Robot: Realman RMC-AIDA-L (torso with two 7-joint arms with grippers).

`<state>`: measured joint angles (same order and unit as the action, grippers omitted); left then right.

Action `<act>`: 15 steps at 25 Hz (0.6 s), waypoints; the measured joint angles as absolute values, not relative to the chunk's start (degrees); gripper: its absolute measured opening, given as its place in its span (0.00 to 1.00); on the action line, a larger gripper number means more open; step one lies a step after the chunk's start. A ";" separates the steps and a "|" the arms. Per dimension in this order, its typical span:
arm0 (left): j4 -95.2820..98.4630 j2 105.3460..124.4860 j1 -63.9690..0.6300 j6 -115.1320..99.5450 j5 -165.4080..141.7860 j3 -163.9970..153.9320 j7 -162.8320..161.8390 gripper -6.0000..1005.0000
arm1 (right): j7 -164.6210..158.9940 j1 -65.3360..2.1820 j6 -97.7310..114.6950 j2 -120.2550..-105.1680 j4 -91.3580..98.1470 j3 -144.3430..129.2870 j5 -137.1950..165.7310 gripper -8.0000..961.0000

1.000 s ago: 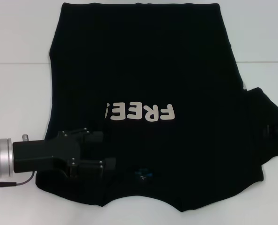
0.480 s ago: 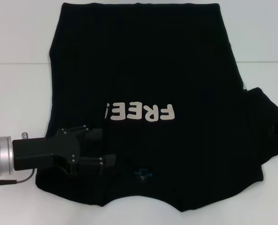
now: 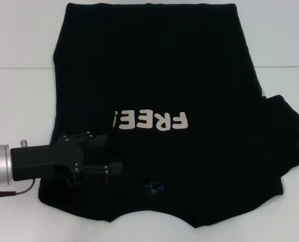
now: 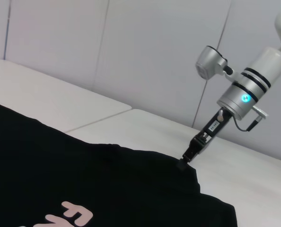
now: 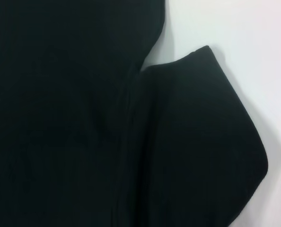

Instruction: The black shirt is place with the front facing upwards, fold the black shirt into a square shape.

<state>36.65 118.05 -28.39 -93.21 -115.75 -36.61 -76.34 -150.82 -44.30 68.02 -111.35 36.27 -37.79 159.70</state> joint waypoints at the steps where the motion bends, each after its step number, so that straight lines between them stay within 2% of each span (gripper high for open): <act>1: 36.65 118.04 -28.39 -93.21 -115.75 -36.47 -76.33 0.92 | -150.82 -44.30 68.02 -111.35 36.27 -37.83 159.70 0.08; 7: 36.65 118.03 -28.39 -93.21 -115.75 -36.31 -76.39 0.92 | -150.61 -44.23 68.30 -111.18 36.68 -37.81 159.49 0.03; 15: 36.65 118.02 -28.46 -93.25 -115.75 -36.22 -76.74 0.92 | -150.59 -40.61 73.17 -110.75 44.23 -34.73 157.75 0.03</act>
